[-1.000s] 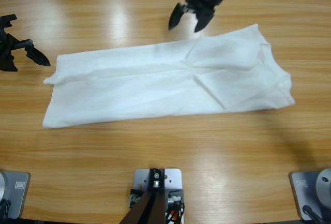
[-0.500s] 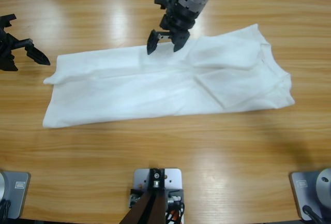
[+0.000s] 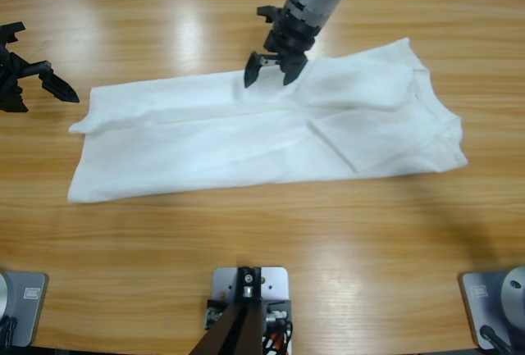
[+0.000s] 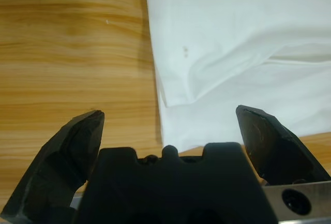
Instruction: Fold clothes
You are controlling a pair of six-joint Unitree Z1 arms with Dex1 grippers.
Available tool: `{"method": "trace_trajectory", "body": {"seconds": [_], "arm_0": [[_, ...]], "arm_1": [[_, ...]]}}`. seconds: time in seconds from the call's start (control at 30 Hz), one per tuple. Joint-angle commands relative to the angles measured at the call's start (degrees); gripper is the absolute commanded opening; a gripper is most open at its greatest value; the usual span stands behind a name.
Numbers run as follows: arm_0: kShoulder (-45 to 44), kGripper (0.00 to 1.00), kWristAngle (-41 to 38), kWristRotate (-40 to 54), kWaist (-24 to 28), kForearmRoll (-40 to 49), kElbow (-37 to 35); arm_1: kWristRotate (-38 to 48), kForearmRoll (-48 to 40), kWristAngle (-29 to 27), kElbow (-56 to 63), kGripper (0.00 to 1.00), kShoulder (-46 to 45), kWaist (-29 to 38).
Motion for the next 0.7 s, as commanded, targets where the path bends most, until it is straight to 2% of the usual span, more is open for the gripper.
{"method": "trace_trajectory", "body": {"seconds": [0.03,0.33,0.7], "arm_0": [[1.47,1.0,-0.64,-0.58,0.55,-0.83,2.15],[1.47,1.0,-0.64,-0.54,0.62,-0.83,2.21],[1.38,1.0,-0.64,-0.51,0.82,-0.92,2.24]], "arm_1": [[-1.59,0.84,0.87,0.6,1.0,5.39,-1.32],[-2.57,1.81,0.87,0.09,1.0,7.24,-1.41],[-1.29,2.14,0.47,4.9,1.0,2.89,-1.07]]}}
